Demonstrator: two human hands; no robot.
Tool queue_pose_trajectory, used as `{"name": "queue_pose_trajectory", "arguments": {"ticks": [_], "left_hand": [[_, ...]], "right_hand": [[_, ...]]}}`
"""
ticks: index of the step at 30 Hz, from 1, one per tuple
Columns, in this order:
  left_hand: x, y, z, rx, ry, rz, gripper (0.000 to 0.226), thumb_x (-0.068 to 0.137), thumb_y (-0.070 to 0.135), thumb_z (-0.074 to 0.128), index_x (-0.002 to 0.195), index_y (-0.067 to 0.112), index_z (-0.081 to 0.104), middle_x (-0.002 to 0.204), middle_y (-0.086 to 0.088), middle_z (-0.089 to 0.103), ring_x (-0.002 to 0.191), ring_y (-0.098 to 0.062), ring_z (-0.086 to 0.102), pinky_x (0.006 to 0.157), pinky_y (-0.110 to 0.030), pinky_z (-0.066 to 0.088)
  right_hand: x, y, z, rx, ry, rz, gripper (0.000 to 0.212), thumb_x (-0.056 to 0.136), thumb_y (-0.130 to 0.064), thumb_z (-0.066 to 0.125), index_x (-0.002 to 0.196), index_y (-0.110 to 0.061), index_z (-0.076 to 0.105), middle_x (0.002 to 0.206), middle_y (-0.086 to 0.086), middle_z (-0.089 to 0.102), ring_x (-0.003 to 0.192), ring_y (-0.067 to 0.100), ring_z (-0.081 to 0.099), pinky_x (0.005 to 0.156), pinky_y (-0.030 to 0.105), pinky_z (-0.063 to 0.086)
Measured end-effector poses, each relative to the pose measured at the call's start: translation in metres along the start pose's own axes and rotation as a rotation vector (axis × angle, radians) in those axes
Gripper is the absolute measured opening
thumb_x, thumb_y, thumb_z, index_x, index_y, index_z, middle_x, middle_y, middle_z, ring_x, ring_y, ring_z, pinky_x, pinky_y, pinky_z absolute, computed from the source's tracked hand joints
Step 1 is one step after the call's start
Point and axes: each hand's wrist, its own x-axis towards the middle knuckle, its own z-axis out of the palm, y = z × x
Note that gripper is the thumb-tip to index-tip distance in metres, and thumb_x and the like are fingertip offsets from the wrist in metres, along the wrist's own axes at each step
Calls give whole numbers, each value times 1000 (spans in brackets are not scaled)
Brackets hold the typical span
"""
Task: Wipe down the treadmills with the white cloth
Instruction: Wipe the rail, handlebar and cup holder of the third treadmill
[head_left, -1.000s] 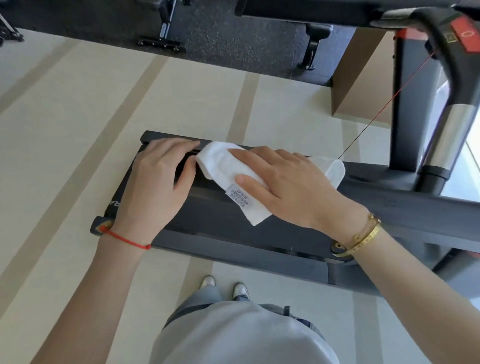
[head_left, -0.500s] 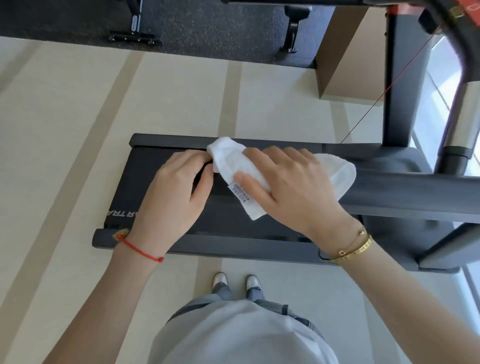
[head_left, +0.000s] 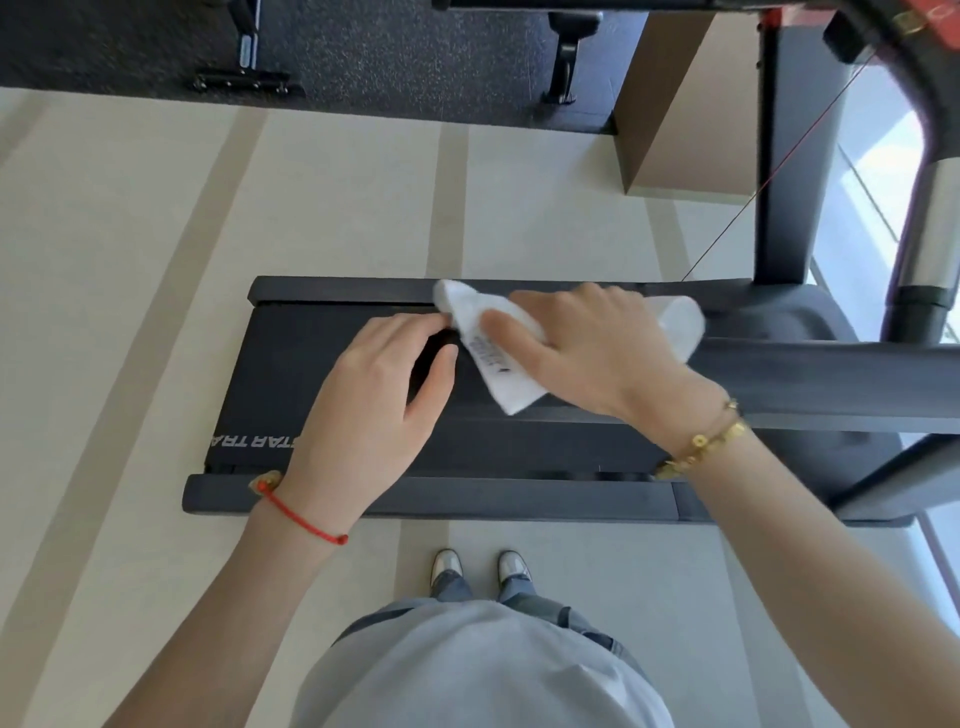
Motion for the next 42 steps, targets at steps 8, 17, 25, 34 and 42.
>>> {"name": "queue_pose_trajectory", "arguments": {"ticks": [8,17,25,34,42], "left_hand": [[1,1,-2,18,11,13,29,100,26,48,115,8,66,109,0,68,100,-17,59,89,-23,44],[10,26,19,39,14,126,24,98,22,50,112,11,67,105,1,69,96,-22,61,87,-41,48],[32,79,63,36,-15,212,21,98,20,49,101,10,67,93,1,67,81,-24,59,82,-44,48],[47,154,122,47,-2,230,24,99,21,46,95,10,67,90,1,67,79,-23,58,78,-43,47],[55,204,163,49,45,237,25,99,18,49,107,12,72,105,3,73,95,-20,67,87,-41,50]], "right_hand": [[-12,0,15,-75,203,-24,50,93,-63,24,76,-22,47,58,-1,52,54,23,47,48,31,22],[-47,36,28,-122,511,-7,51,98,-55,36,80,-16,63,61,0,52,59,25,46,61,37,37],[-78,100,15,-164,635,-5,45,97,-51,42,82,-16,66,64,0,55,61,26,48,61,38,39],[-123,192,-6,-215,674,-105,40,94,-47,50,92,-12,70,78,2,65,71,27,59,67,40,45],[-159,268,-30,-247,683,-137,36,93,-45,55,95,-12,71,84,2,68,74,27,63,68,39,48]]}}
